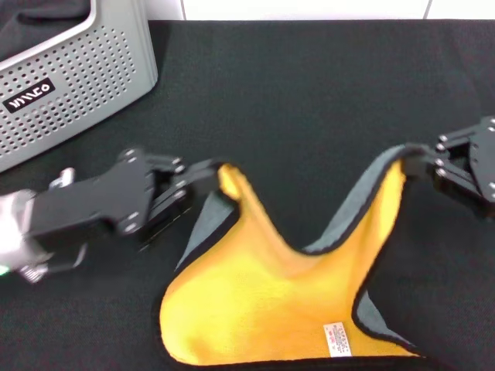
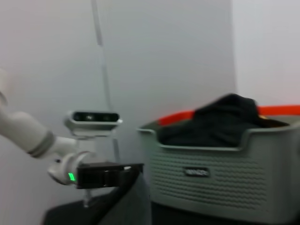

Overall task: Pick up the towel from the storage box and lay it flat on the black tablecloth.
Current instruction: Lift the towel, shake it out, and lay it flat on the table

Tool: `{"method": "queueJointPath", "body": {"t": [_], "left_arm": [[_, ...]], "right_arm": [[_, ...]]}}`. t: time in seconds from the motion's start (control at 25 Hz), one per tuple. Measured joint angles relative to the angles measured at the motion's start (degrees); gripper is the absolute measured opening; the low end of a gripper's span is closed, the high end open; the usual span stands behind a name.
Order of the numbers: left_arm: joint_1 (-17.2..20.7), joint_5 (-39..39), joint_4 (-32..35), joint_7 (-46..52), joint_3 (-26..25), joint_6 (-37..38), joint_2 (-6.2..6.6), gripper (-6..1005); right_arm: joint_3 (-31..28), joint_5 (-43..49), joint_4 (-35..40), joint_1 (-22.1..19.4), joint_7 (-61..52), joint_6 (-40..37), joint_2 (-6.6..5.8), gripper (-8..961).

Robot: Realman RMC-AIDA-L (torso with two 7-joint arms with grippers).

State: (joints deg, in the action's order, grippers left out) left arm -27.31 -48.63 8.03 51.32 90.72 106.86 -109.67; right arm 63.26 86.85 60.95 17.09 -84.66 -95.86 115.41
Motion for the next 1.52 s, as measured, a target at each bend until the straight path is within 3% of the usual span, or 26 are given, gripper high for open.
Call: {"method": "queueJointPath", "body": {"t": [0.24,0.52,0.88,1.2,1.52], "left_arm": [[-2.47,0.15,0.14,-0.85,-2.45,-11.29,-2.17,3],[-2.07,0.15,1.21,-4.77,-10.29,-22.41,-4.88,4],[-2.63,-0.52,1.76,-9.10,-12.42,-32.81,-6.34,4],[-2.61,-2.20,3.54,-12.05,-12.58,-42.33,-6.82,4],[-1.75,-1.67,3.61,-15.30,-13.72,-44.58,-7.39,3]], "right_arm": [[0.14,1.64,-7.30,4.36,2.46,9.42,0.05,11],[0.58,5.02,-15.47,10.70,2.76,21.70,0.21,11],[3.19,6.53,-24.95,19.34,5.53,33.08,0.44,12],[6.87,6.51,-27.79,21.82,5.54,41.27,0.69,11],[8.17,6.15,-31.33,23.93,5.16,45.48,0.74,11]]}}
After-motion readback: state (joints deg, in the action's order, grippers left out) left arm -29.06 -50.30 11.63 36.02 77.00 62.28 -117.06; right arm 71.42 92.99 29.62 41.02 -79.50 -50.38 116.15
